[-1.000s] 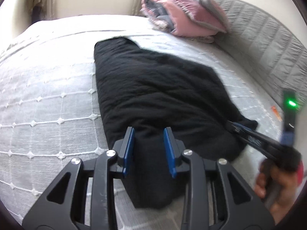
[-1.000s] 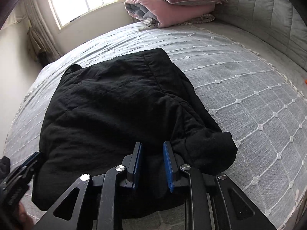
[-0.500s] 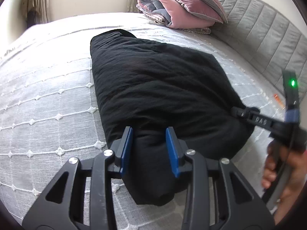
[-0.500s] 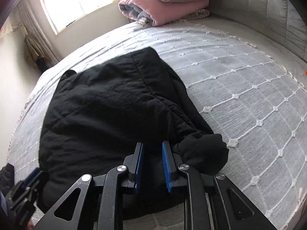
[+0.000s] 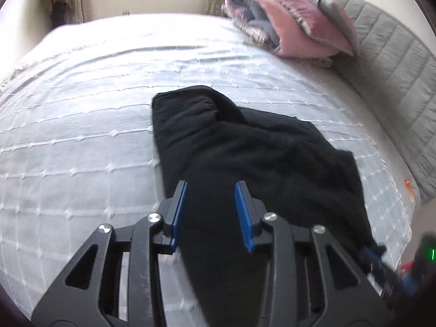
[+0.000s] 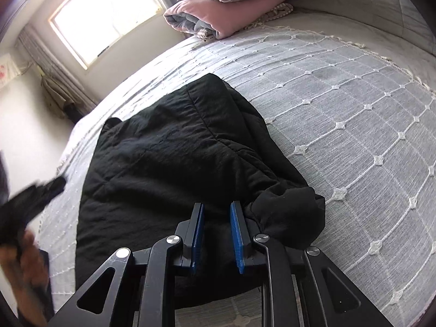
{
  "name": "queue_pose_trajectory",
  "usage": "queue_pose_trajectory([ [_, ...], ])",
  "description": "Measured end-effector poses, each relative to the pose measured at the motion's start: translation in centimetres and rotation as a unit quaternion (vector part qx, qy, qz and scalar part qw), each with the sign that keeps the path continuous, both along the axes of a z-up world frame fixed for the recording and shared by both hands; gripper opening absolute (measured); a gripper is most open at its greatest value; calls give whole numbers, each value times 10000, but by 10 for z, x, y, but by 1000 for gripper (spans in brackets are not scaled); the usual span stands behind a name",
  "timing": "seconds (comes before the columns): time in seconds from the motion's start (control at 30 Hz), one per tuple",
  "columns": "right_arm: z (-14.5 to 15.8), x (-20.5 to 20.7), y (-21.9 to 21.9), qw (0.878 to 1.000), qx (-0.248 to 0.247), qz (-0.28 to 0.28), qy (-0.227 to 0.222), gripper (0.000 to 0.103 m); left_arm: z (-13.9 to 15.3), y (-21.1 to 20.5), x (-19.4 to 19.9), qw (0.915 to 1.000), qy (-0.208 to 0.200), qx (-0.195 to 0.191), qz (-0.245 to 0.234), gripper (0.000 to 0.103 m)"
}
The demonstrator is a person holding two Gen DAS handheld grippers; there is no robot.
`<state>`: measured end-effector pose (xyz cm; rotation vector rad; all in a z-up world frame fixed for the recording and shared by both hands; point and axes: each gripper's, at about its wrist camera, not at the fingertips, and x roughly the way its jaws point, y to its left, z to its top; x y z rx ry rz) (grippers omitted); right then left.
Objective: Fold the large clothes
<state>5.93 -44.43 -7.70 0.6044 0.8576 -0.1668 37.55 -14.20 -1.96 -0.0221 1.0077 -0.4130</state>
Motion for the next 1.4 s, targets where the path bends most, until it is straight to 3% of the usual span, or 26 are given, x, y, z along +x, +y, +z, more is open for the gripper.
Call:
queue_pose_trajectory([
  [0.13,0,1,1,10000,-7,13,36,20,-36,-14,57,9982,475,169,338,37],
  [0.23,-1,2,-1,9999,66,89,21,20,-68,-20,65,9958,772,296,383,38],
  [0.33,-2,4,-4,9998,122,174,12,20,-64,-31,54,9963,470,667,261,38],
  [0.43,-1,5,-1,9998,-5,190,58,20,-43,-23,67,9963,621,444,398,35],
  [0.53,0,5,0,9998,-37,178,63,20,-27,-22,84,9965,297,550,547,35],
  [0.6,0,4,0,9999,-14,163,55,20,-33,-30,95,9953,274,747,557,35],
  [0.67,0,4,-1,9999,-6,160,58,20,-55,-32,104,9918,530,976,631,35],
  [0.73,0,4,-1,9998,-14,177,53,20,-78,-33,108,9899,715,958,757,35],
  [0.77,0,4,-1,9998,-9,196,45,20,-82,-35,105,9904,592,957,802,35],
  [0.97,-1,7,2,9996,-95,254,88,20,-61,-29,100,9908,596,876,842,34],
  [1.1,-3,6,-2,9997,43,253,31,20,-18,-19,45,9971,416,440,463,34],
  [1.2,-3,5,-4,9996,105,258,-10,20,7,-11,-35,9995,180,148,-202,34],
  [1.33,-3,4,-4,9996,101,257,-25,20,17,1,-120,9970,178,-217,-719,34],
  [1.4,-4,4,-4,9996,110,256,-36,20,7,0,-147,9959,293,-62,-859,34],
])
